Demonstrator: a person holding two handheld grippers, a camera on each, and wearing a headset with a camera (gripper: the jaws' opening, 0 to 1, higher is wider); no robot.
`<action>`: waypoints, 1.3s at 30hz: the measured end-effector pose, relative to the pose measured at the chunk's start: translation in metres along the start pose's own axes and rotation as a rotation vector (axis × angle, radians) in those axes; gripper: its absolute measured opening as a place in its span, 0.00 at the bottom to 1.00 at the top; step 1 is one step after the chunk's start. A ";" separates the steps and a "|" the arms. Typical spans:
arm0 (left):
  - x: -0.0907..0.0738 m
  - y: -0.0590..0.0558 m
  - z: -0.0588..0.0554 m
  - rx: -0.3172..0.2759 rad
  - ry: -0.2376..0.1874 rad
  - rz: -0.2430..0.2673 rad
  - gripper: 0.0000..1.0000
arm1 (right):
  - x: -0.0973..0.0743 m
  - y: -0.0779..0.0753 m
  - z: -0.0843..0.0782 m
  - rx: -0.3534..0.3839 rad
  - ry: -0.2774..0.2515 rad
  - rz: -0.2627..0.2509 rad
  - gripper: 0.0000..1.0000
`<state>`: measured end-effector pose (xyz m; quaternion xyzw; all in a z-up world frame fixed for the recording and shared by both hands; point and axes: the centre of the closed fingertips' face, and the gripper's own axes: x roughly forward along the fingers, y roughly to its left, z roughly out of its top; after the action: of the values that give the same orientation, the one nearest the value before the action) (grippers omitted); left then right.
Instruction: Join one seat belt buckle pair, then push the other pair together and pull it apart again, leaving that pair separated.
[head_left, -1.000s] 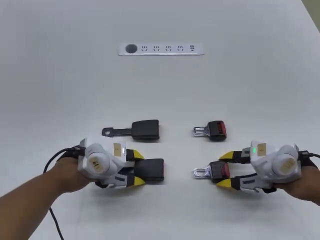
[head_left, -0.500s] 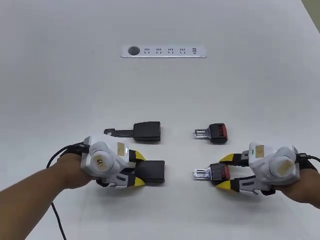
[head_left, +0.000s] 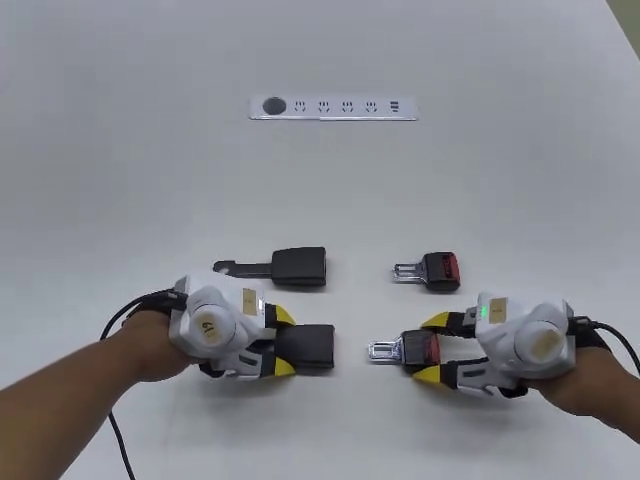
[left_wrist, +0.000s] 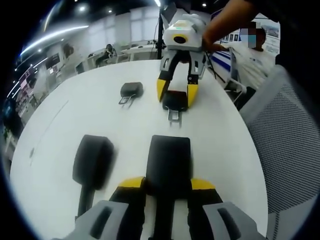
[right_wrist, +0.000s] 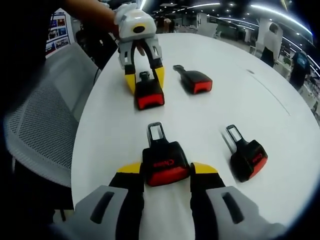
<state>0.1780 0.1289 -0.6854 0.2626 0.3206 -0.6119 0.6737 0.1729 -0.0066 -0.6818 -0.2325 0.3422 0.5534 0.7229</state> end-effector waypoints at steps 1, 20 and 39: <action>0.000 0.000 0.000 0.000 0.002 0.001 0.33 | 0.001 0.000 0.001 0.002 -0.001 -0.002 0.34; 0.000 -0.001 0.000 0.004 0.025 -0.002 0.33 | 0.029 0.010 0.028 -0.007 -0.018 -0.003 0.34; 0.003 -0.003 0.001 0.023 0.053 -0.015 0.32 | 0.042 0.011 0.033 0.009 -0.033 0.004 0.34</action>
<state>0.1757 0.1258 -0.6873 0.2837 0.3334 -0.6135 0.6573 0.1764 0.0475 -0.6911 -0.2190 0.3332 0.5572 0.7284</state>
